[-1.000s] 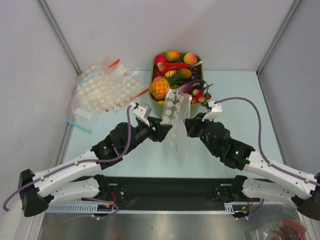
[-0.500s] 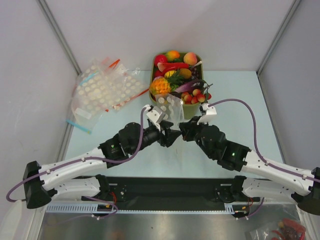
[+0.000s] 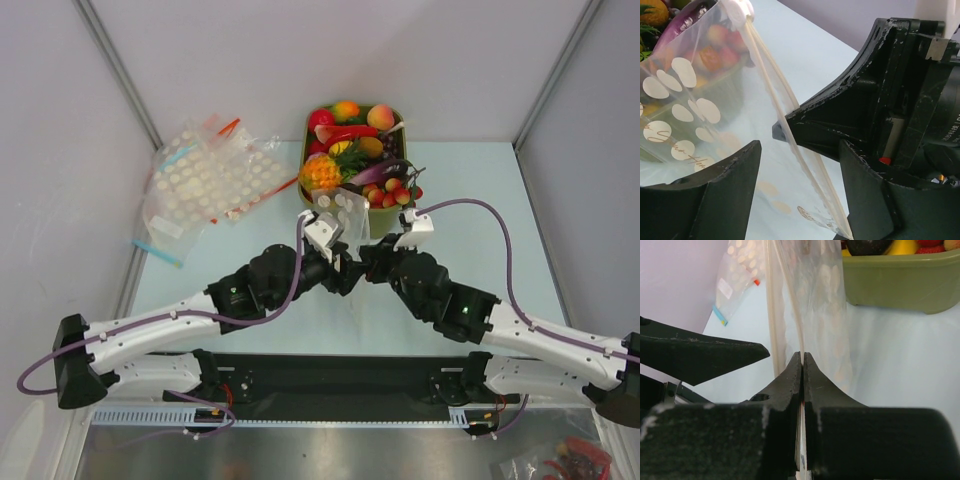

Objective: Place the food in the zip-top bag and seal the zipper
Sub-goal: Open the zipper of the food storage bag.

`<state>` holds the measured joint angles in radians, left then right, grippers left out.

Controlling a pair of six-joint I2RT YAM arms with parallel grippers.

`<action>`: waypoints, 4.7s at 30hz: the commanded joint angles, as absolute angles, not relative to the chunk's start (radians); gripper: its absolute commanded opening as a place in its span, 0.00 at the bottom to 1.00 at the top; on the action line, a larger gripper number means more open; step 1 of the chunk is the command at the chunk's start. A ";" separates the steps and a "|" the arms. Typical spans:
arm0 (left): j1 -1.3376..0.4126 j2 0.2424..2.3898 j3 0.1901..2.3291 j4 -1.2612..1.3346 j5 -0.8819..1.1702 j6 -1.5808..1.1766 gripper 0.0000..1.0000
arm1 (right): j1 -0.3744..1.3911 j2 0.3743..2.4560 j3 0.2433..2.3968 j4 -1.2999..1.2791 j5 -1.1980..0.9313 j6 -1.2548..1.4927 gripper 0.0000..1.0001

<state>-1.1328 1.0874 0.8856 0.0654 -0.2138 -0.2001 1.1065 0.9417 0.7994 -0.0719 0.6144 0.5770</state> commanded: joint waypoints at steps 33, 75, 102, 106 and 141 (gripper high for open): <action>-1.186 1.137 0.957 0.014 -0.391 -0.144 0.56 | 1.112 0.903 0.807 0.028 0.670 0.604 0.00; -1.201 1.382 1.199 -0.345 -0.617 -0.202 0.27 | 1.080 0.986 0.802 0.051 0.623 0.641 0.00; -1.181 1.263 1.253 -0.580 -0.818 -0.262 0.00 | 1.016 1.137 0.858 0.005 0.586 0.670 0.36; -1.152 1.226 1.247 -0.600 -0.830 -0.302 0.00 | 1.008 1.129 0.848 0.015 0.523 0.652 0.34; -1.071 1.138 1.127 -0.515 -0.698 -0.511 0.00 | 0.844 1.336 0.926 0.005 -0.035 0.402 0.42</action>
